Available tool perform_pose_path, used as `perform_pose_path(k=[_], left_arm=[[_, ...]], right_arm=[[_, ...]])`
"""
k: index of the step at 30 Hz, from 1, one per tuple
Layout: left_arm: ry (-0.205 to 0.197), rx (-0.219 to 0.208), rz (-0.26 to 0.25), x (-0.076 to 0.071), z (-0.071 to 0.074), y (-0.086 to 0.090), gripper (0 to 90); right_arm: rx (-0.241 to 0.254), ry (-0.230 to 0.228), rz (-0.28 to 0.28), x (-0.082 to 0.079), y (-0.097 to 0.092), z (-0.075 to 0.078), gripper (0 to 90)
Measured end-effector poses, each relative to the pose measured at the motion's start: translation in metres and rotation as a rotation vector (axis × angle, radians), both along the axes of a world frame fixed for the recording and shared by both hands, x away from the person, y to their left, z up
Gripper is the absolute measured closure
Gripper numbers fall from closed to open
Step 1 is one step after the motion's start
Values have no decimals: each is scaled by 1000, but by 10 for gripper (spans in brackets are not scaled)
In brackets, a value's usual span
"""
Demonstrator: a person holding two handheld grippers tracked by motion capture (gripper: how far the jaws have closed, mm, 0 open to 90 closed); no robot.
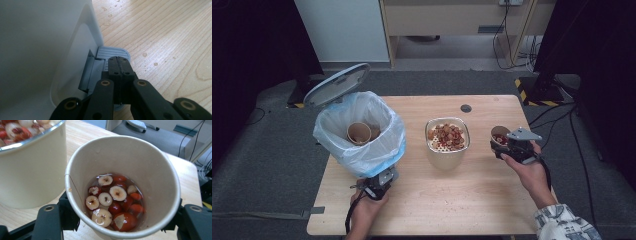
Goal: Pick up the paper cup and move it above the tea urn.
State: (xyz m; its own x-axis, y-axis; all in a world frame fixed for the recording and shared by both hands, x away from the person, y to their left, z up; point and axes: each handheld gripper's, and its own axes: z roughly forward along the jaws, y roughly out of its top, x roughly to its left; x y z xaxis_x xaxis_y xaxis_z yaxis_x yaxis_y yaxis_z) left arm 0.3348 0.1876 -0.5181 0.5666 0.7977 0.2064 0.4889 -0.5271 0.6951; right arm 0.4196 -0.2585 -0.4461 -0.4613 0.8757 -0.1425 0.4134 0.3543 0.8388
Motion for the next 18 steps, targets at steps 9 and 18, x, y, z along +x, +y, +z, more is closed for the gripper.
perform_pose_path(k=[9,18], left_arm=[[-1,-1,0,0,0,0,891],[0,-4,-1,0,0,1,891]], right_arm=[[-63,-28,52,14,6,28,352],[-102,-66,94,22,16,53,355]])
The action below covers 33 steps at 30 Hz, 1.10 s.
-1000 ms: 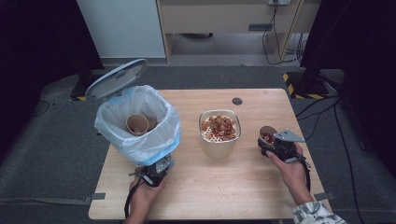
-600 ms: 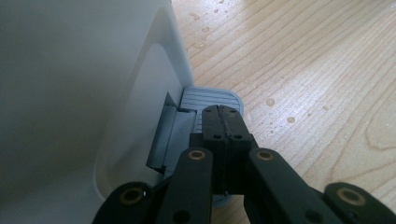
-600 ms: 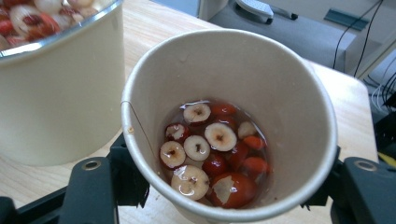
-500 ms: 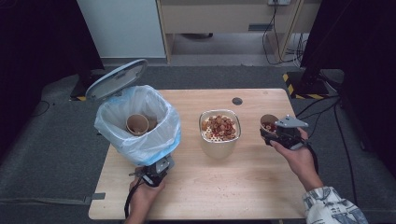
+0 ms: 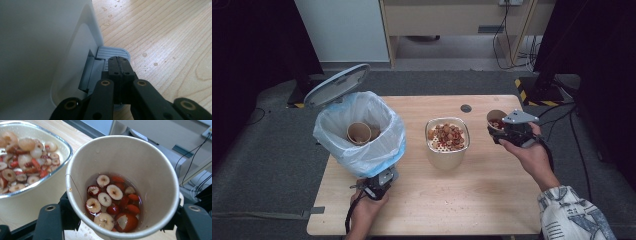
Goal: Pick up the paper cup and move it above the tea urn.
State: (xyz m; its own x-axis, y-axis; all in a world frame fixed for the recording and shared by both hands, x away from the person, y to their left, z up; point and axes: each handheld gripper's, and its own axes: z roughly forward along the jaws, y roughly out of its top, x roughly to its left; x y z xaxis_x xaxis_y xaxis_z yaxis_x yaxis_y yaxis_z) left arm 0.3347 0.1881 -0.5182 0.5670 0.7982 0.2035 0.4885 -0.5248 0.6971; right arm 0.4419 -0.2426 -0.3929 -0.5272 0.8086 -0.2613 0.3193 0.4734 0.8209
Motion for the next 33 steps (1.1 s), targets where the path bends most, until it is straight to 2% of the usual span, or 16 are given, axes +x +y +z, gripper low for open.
perform_pose_path(k=[13,26,33], left_arm=[[0,5,-1,0,0,0,891],[0,9,-1,0,0,-1,891],[1,8,-3,0,0,-1,890]], right_arm=[[-50,-61,47,11,14,41,356],[-97,-95,93,15,24,57,358],[-109,-104,93,17,26,62,358]])
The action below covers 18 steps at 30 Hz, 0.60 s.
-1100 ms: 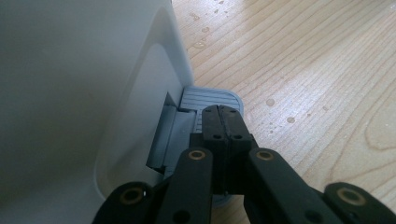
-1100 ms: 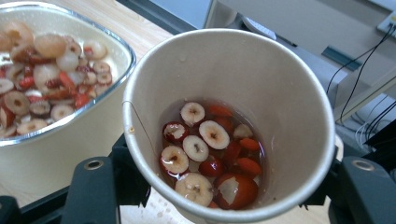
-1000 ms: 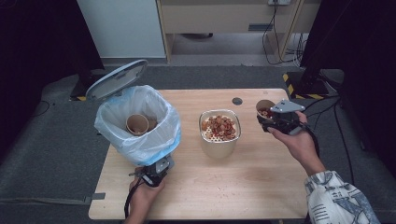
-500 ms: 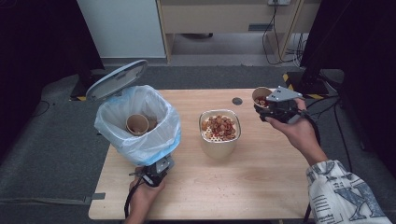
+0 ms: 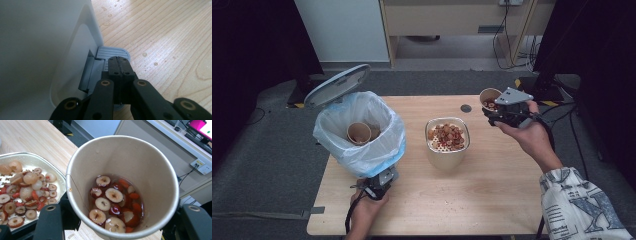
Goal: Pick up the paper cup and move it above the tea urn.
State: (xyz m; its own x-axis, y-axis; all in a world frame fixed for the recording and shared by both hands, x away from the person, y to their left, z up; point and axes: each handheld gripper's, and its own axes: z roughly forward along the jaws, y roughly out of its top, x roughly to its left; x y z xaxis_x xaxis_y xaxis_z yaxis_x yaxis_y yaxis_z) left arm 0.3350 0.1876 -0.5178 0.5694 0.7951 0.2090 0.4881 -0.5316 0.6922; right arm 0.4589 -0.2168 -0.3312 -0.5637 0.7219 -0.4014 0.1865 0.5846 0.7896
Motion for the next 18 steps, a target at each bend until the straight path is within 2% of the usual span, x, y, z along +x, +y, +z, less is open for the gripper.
perform_pose_path(k=[4,8,18], left_arm=[[0,0,0,0,0,0,891],[1,-2,0,0,0,0,891],[1,-2,0,0,0,0,891]], right_arm=[[0,-6,-7,2,3,3,358],[-12,-11,25,0,9,5,358],[-28,-16,45,1,17,9,357]])
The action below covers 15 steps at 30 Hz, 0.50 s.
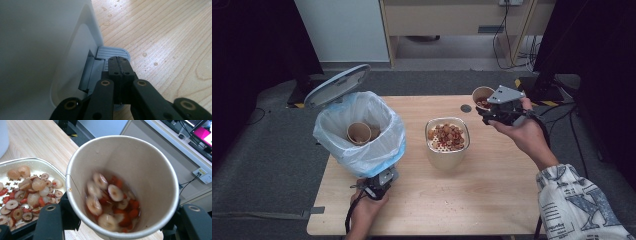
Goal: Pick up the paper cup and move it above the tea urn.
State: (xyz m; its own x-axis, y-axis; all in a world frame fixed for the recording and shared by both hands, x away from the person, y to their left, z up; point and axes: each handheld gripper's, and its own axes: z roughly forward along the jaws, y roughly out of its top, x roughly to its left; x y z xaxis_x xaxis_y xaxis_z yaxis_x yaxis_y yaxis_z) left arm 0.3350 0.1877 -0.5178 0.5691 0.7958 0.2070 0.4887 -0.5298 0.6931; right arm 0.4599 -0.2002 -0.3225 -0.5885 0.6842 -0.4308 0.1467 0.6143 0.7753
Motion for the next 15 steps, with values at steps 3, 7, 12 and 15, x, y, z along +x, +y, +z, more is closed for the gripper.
perform_pose_path(k=[3,7,12,15], left_arm=[[0,1,-1,0,0,0,891],[-2,-5,2,0,0,0,891],[-1,-4,1,0,0,0,891],[-2,-4,2,0,0,0,891]], right_arm=[[3,0,-1,1,1,1,357],[-20,-6,13,3,3,1,357],[-17,-13,17,8,4,2,357],[-23,-16,27,12,4,2,357]])
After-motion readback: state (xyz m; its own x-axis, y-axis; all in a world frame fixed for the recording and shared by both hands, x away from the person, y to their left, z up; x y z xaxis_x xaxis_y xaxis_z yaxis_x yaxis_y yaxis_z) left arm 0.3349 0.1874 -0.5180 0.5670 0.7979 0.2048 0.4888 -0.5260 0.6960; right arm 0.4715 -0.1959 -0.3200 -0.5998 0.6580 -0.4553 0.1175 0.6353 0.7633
